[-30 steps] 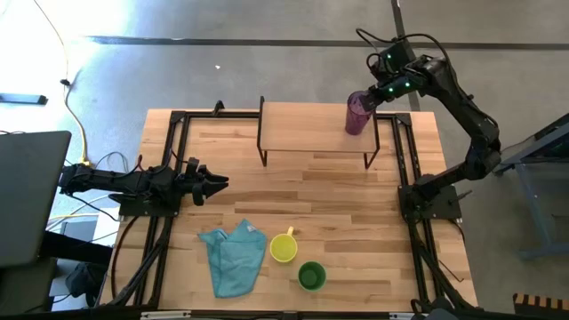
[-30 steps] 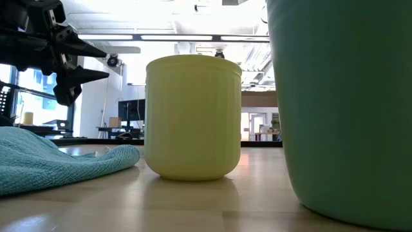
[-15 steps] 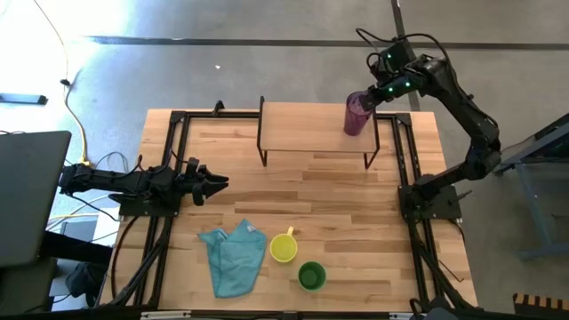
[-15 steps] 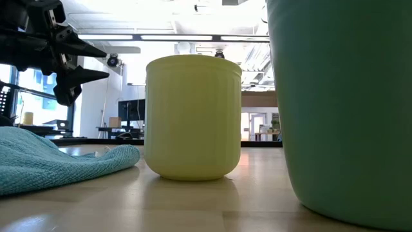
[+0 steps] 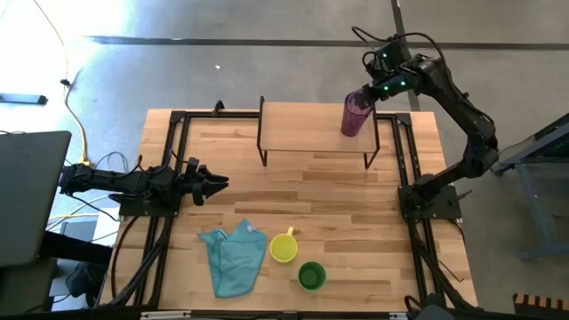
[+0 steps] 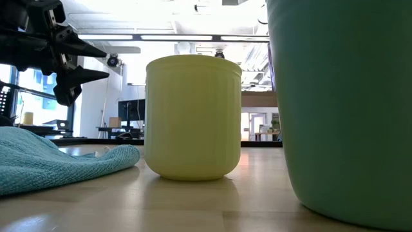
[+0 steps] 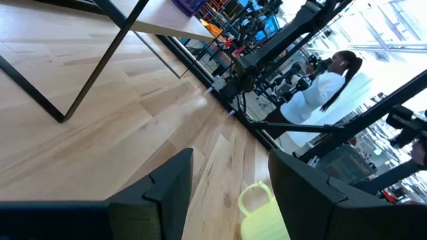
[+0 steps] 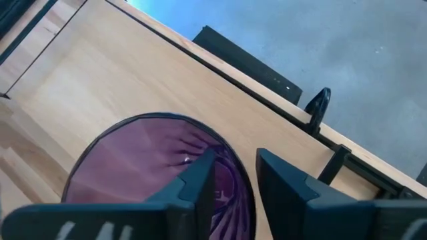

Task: Stack small to large cups/mugs on shelf
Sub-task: Put the green cup on the shelf

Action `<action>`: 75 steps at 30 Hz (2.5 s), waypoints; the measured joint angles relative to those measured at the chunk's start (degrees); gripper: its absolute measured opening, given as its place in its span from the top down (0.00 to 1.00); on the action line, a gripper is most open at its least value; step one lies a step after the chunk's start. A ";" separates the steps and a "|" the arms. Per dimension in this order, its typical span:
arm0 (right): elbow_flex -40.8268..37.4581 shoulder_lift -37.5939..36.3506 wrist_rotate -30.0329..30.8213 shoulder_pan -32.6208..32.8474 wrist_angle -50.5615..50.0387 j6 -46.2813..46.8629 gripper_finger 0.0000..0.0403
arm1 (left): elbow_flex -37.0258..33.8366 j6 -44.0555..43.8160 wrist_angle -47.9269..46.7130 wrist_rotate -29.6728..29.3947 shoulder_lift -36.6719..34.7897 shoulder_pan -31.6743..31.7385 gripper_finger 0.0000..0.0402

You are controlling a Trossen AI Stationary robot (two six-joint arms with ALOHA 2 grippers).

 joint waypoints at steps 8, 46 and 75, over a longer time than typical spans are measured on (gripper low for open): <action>0.00 0.00 0.00 0.00 -0.50 -0.20 0.67 | 0.00 -0.13 0.00 0.00 -0.01 0.00 0.54; 22.10 -12.55 -5.84 31.54 -21.20 14.83 0.60 | 0.00 -0.44 0.00 -0.02 -0.01 0.00 0.54; 22.05 15.29 0.60 70.07 -19.24 9.93 0.60 | 0.00 -1.29 -0.24 1.77 0.01 0.00 0.54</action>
